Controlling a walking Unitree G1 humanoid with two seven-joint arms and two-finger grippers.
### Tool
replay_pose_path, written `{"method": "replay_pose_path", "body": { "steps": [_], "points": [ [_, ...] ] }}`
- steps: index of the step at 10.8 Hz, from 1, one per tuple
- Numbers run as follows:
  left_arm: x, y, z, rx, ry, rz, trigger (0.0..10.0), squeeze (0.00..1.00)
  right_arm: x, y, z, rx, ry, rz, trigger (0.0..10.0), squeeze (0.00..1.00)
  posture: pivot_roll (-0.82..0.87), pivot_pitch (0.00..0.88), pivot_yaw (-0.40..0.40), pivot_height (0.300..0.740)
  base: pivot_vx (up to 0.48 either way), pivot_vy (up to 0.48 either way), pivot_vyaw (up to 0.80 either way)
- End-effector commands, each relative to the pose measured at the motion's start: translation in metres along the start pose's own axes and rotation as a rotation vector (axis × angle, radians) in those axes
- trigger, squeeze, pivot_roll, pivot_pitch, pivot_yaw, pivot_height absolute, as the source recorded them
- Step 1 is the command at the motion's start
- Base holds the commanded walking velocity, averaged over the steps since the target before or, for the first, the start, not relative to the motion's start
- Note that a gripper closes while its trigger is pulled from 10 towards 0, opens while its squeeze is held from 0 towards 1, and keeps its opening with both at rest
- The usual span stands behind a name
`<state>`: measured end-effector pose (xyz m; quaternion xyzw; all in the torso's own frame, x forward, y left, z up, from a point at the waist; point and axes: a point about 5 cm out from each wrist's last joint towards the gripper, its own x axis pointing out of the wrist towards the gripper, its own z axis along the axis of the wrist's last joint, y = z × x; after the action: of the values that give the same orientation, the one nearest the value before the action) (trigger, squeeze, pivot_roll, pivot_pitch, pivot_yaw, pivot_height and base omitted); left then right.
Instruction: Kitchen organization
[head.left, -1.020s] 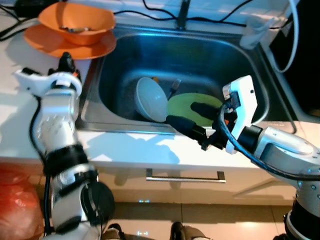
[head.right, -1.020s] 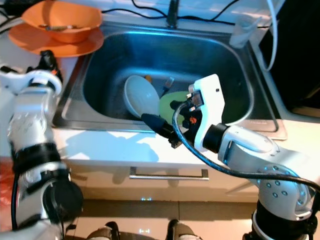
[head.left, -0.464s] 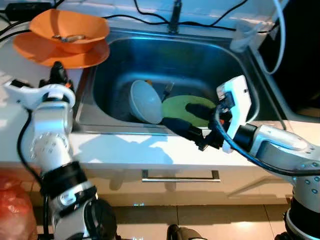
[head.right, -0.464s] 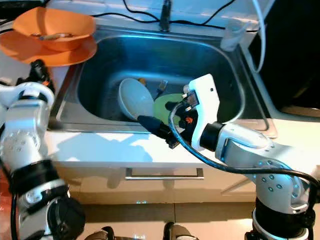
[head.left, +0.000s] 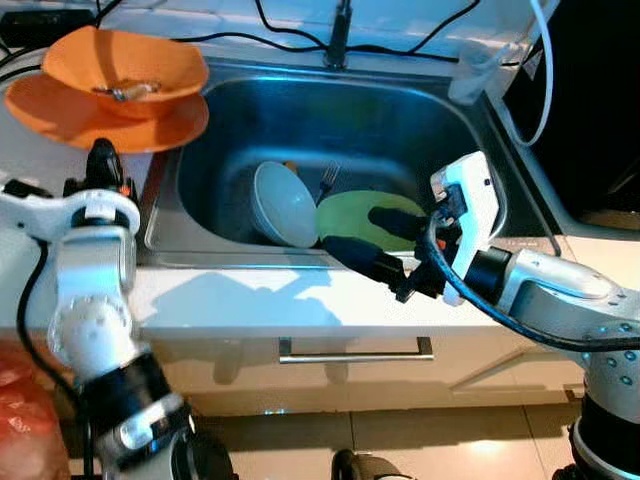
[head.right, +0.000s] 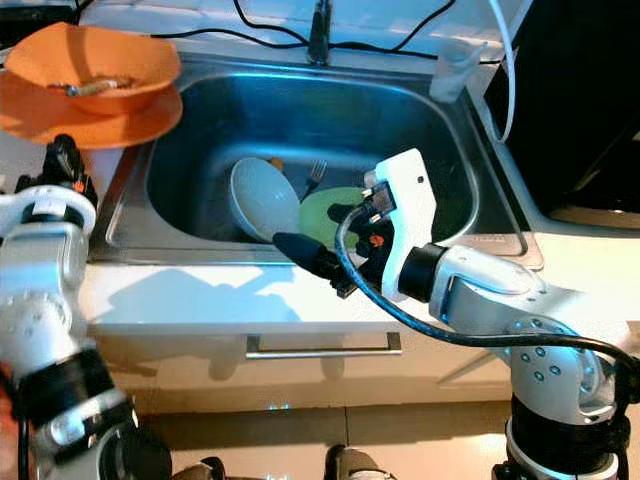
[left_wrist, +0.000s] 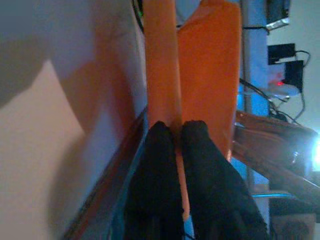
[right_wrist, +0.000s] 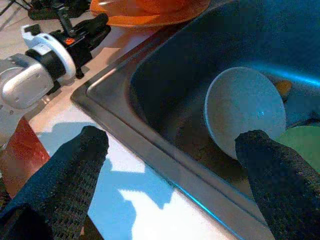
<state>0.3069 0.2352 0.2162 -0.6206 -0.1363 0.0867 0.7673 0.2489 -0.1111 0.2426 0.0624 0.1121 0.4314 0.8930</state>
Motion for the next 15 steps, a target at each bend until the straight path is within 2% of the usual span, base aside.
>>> {"method": "replay_pose_path", "body": {
  "steps": [1,2,4,5,6,9,12,15],
  "points": [
    [-0.030,0.097,0.005,-0.040,-0.008,0.460,10.0,0.00,0.000,-0.001,0.002,-0.016,-0.004,-0.002,10.0,0.00,-0.08,0.238,-0.220,0.740,0.000,0.000,0.00],
    [-0.027,0.097,0.020,-0.015,-0.049,0.451,10.0,0.00,0.001,-0.001,0.002,-0.016,-0.005,0.003,10.0,0.00,-0.07,0.237,-0.221,0.740,0.000,0.000,0.00],
    [-0.026,0.096,0.037,0.002,-0.095,0.442,10.0,0.00,0.003,-0.002,0.003,-0.017,-0.007,0.007,10.0,0.00,-0.07,0.235,-0.227,0.740,0.000,0.000,0.00],
    [-0.026,0.096,0.039,0.003,-0.099,0.442,10.0,0.00,0.003,-0.002,0.003,-0.018,-0.007,0.007,10.0,0.00,-0.07,0.235,-0.227,0.740,0.000,0.000,0.00],
    [-0.026,0.097,0.051,0.013,-0.143,0.445,10.0,0.00,0.004,-0.003,0.003,-0.020,-0.008,0.012,10.0,0.00,-0.06,0.235,-0.231,0.740,0.000,0.000,0.00],
    [-0.029,0.102,0.067,0.033,-0.197,0.464,10.0,0.00,0.004,-0.003,0.003,-0.021,-0.008,0.018,10.0,0.00,-0.06,0.233,-0.233,0.740,0.000,0.000,0.00],
    [-0.027,0.102,0.071,0.040,-0.203,0.463,10.0,0.00,0.005,-0.002,0.003,-0.023,-0.008,0.021,10.0,0.00,-0.06,0.233,-0.234,0.740,0.000,0.000,0.00],
    [-0.015,0.092,0.068,0.083,-0.180,0.409,10.0,0.00,0.005,-0.002,0.002,-0.023,-0.010,0.019,10.0,0.00,-0.06,0.231,-0.225,0.740,0.000,0.000,0.00]
  ]
}}
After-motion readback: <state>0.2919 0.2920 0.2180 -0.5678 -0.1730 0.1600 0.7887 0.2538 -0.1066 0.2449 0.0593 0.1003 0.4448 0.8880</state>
